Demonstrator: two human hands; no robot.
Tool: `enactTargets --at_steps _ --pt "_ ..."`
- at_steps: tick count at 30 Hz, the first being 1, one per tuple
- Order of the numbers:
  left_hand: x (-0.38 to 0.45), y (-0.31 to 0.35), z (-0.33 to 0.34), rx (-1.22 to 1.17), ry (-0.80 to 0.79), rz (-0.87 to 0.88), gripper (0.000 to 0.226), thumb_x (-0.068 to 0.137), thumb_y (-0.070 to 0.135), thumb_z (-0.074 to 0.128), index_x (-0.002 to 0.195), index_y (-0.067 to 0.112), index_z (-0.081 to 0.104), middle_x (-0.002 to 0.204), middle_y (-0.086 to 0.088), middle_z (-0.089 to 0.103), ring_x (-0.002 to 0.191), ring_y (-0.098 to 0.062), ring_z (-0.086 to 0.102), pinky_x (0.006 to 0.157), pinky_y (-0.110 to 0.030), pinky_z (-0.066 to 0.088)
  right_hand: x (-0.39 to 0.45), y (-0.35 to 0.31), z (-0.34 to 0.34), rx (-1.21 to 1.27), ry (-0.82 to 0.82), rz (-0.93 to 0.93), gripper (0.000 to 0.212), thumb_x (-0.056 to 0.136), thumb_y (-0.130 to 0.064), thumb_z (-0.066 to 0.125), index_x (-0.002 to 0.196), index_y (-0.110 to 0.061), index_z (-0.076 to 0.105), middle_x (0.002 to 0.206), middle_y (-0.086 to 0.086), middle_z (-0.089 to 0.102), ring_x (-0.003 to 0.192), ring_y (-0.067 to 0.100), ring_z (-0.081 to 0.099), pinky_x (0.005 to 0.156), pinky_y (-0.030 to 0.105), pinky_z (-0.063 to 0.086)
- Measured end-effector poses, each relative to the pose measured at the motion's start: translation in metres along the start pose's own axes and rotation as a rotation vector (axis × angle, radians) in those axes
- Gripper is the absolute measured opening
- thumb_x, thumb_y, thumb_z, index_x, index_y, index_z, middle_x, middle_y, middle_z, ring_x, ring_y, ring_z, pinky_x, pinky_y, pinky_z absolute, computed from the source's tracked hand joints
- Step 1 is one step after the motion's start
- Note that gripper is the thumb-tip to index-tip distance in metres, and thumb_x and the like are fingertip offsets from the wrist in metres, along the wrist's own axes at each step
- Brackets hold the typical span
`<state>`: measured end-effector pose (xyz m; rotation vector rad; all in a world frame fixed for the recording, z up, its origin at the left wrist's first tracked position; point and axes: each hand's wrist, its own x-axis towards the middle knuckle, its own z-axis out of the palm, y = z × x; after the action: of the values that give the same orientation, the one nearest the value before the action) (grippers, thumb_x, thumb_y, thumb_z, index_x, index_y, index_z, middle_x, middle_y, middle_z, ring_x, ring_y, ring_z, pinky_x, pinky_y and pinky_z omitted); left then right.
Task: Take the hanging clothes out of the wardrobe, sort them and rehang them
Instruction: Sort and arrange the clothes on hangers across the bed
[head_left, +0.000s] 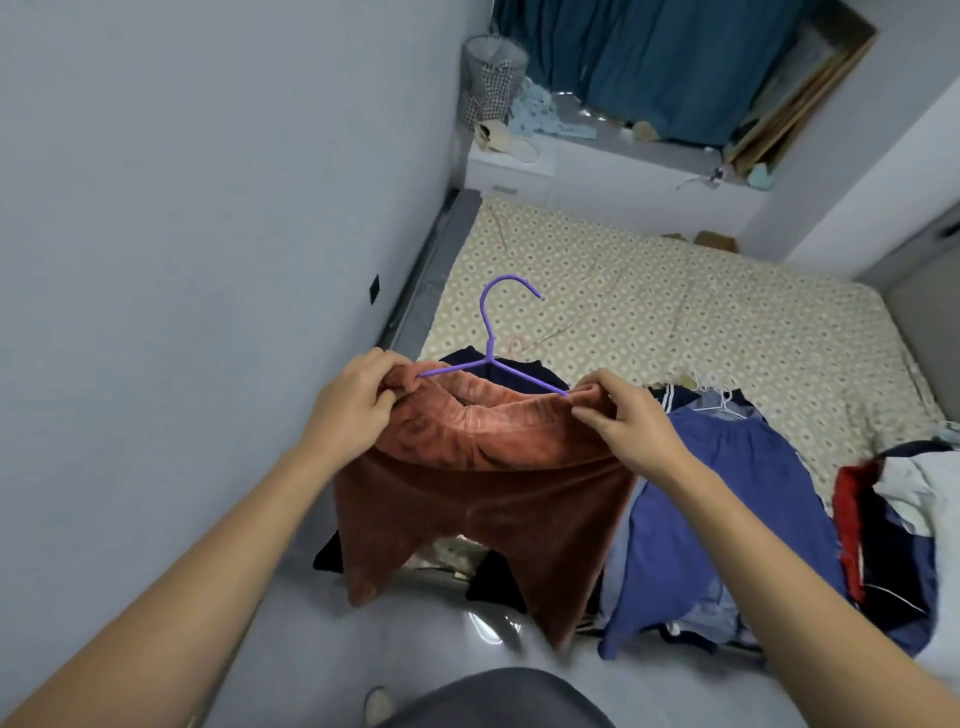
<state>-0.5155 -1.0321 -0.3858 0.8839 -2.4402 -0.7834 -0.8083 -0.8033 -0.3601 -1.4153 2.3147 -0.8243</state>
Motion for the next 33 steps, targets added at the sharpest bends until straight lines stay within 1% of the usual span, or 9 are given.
enactTargets --at_steps 3,7,11,14,20,24,26,29,33 --pt "0.028 -0.011 -0.003 -0.027 -0.045 0.050 0.042 0.086 -0.002 0.066 0.114 0.030 0.064 0.111 0.012 0.063 0.107 -0.014 0.058 0.089 -0.041 0.051 0.021 0.004 0.003 0.023 0.007 0.012 0.022 0.091 -0.032 0.075 0.105 -0.043 0.062 0.101 -0.022 0.072 0.099 0.008 0.068 0.089 0.045 0.054" --pt "0.079 -0.026 0.006 -0.172 -0.172 0.103 0.028 0.096 0.011 0.072 0.117 0.029 0.067 0.109 0.012 0.068 0.104 -0.009 0.064 0.094 -0.039 0.051 0.062 0.022 -0.001 0.047 0.015 0.044 0.024 0.091 -0.026 0.076 0.104 -0.041 0.062 0.099 -0.023 0.071 0.098 0.007 0.067 0.089 0.044 0.053" --pt "0.139 -0.032 0.030 -0.208 -0.200 0.099 0.026 0.097 0.013 0.072 0.121 0.021 0.068 0.110 0.007 0.071 0.105 -0.010 0.066 0.097 -0.037 0.051 0.120 0.053 -0.012 0.036 0.051 0.048 0.022 0.087 -0.037 0.072 0.106 -0.039 0.059 0.099 -0.013 0.072 0.097 0.016 0.068 0.086 0.047 0.053" --pt "0.198 -0.038 0.056 -0.226 -0.223 0.068 0.022 0.097 0.022 0.070 0.119 0.020 0.068 0.107 0.005 0.072 0.104 -0.012 0.068 0.096 -0.036 0.051 0.175 0.090 -0.014 0.032 0.075 0.068 0.022 0.089 -0.031 0.076 0.105 -0.035 0.062 0.088 -0.017 0.067 0.090 0.015 0.065 0.081 0.043 0.051" --pt "0.315 -0.072 0.139 -0.106 -0.326 -0.060 0.020 0.098 0.019 0.070 0.119 0.018 0.069 0.110 0.006 0.073 0.105 -0.012 0.066 0.093 -0.017 0.046 0.284 0.191 0.023 0.069 -0.034 0.163 0.021 0.090 -0.029 0.077 0.106 -0.031 0.064 0.094 -0.012 0.068 0.093 0.019 0.065 0.079 0.039 0.048" --pt "0.380 -0.120 0.215 0.058 -0.363 -0.133 0.020 0.098 0.036 0.066 0.113 0.023 0.065 0.109 0.002 0.070 0.105 -0.023 0.065 0.093 -0.045 0.051 0.348 0.264 0.063 0.069 -0.117 0.237 0.021 0.091 -0.027 0.076 0.108 -0.028 0.064 0.095 -0.012 0.067 0.098 0.020 0.064 0.076 0.033 0.040" --pt "0.405 -0.140 0.249 0.136 -0.369 -0.137 0.029 0.098 0.036 0.061 0.121 0.019 0.066 0.113 -0.006 0.065 0.110 -0.031 0.062 0.095 -0.050 0.050 0.377 0.294 0.084 0.029 -0.119 0.259 0.028 0.092 -0.025 0.075 0.118 -0.024 0.064 0.107 -0.002 0.070 0.107 0.026 0.062 0.084 0.037 0.044" --pt "0.422 -0.152 0.286 0.294 -0.358 -0.134 0.039 0.103 0.027 0.060 0.140 0.014 0.060 0.122 -0.015 0.056 0.116 -0.040 0.057 0.096 -0.056 0.051 0.403 0.327 0.111 -0.132 -0.149 0.294 0.057 0.095 -0.025 0.071 0.147 -0.016 0.050 0.134 0.013 0.056 0.125 0.039 0.046 0.106 0.048 0.041" --pt "0.405 -0.137 0.295 0.354 -0.424 -0.214 0.051 0.105 0.034 0.054 0.152 0.018 0.046 0.137 -0.012 0.048 0.128 -0.036 0.047 0.098 -0.055 0.050 0.395 0.332 0.124 -0.139 -0.219 0.325 0.069 0.096 -0.026 0.068 0.156 -0.012 0.039 0.145 0.016 0.046 0.133 0.041 0.037 0.110 0.052 0.039"
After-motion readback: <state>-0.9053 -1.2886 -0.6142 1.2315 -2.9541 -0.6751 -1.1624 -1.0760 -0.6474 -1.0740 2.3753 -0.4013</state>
